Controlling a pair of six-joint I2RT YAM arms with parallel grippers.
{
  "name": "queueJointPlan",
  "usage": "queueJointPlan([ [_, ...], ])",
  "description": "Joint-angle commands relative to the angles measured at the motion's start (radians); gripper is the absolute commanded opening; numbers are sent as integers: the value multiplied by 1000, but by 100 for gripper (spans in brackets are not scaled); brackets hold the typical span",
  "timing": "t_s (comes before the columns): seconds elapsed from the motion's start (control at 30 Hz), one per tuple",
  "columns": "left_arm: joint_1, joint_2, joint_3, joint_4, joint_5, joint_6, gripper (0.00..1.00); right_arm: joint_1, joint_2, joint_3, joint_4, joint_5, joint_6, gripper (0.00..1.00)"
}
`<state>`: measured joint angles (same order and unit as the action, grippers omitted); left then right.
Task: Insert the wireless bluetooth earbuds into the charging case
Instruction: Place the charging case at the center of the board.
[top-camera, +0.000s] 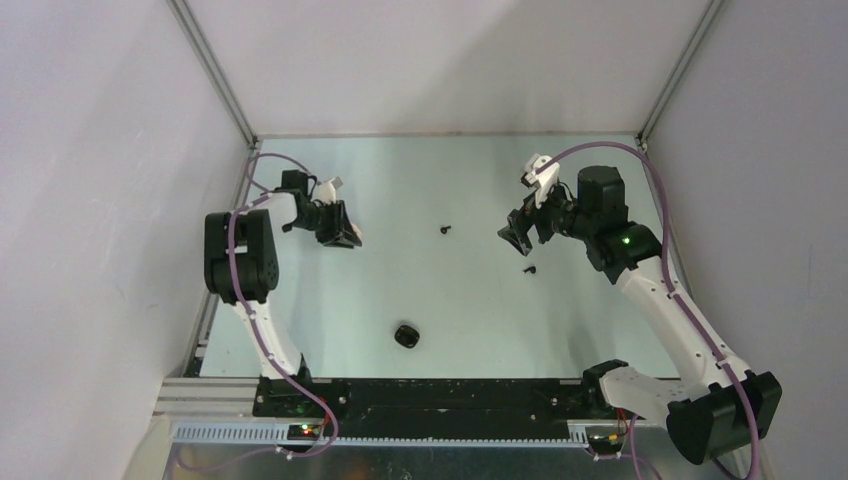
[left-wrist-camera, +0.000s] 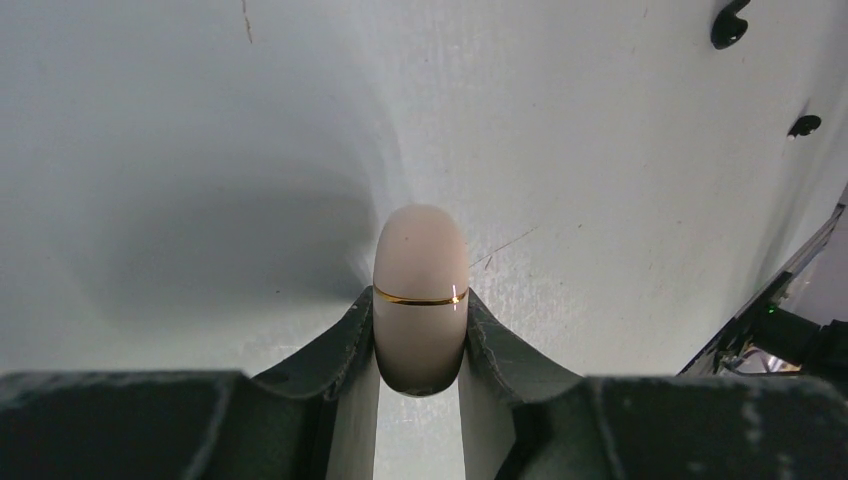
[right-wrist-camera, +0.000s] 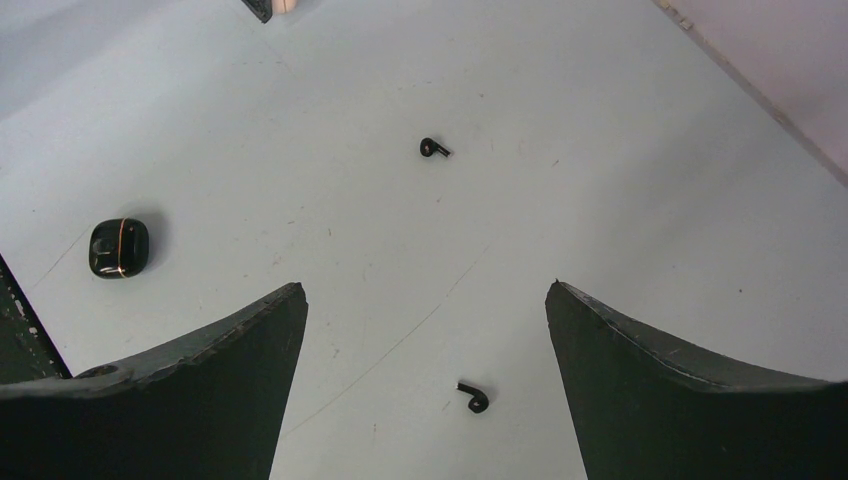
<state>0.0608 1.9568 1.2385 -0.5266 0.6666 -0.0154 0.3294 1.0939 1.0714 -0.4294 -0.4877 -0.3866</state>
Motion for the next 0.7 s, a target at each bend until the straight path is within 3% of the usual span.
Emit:
queueJointPlan([
  [0.0, 5, 14, 39, 1, 46, -42, 5, -4, -10, 0, 23, -16, -9, 94],
  [0.67, 16, 58, 48, -6, 45, -70, 9, -7, -9, 0, 20, -20, -11, 94],
])
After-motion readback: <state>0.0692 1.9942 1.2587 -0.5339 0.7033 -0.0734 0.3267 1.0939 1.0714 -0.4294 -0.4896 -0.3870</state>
